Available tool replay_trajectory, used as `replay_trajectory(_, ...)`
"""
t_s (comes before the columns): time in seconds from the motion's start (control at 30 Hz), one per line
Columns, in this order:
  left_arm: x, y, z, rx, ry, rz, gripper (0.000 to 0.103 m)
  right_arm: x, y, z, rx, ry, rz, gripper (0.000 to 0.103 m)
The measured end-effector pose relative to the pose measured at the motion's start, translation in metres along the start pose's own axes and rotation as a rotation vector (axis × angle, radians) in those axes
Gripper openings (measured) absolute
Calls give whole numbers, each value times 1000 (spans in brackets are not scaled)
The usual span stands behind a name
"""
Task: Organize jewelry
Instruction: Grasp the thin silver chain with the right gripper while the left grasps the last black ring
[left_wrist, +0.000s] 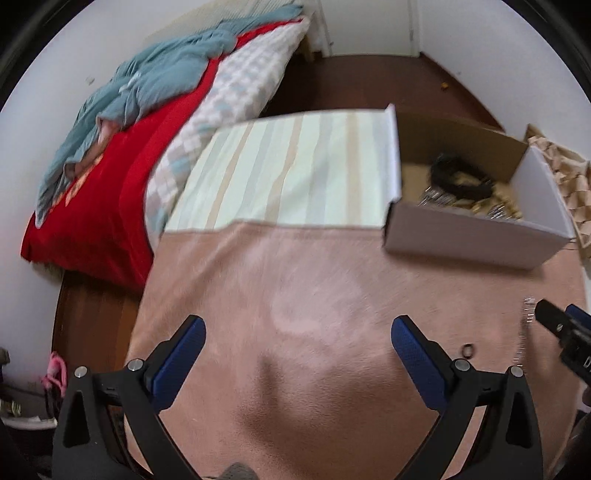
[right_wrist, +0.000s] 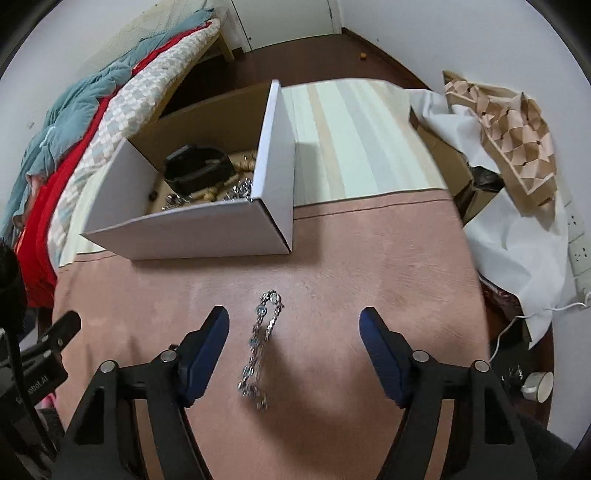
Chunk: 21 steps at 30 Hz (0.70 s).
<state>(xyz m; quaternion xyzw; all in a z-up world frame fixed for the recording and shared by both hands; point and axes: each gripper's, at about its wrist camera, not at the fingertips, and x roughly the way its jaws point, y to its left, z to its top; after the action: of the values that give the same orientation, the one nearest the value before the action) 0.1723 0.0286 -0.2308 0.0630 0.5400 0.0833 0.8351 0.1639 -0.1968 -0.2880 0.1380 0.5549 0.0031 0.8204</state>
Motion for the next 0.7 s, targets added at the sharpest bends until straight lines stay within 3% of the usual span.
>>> replay_trajectory(0.17, 18, 6, -5, -19, 29, 13, 103, 14, 16, -1, -78, -23, -46, 63)
replay_trajectory(0.23, 21, 6, -6, -15, 31, 18, 103, 15, 24, -2, -115, -37, -99, 38)
replay_trajectory(0.27, 22, 6, -6, -14, 32, 16, 103, 15, 27, -2, -131, -44, -110, 13)
replay_trajectory(0.3, 22, 4, -7, -13, 30, 10, 103, 15, 28, -2, -138, -43, -118, 9)
replay_trajectory(0.5, 13, -17, -12, 36, 22, -58, 103, -5, -1, -5, -31, -74, -46, 8)
replay_trajectory(0.7, 10, -54, -16, 93, 68, -191, 103, -37, -33, -10, 77, -108, 2, 7)
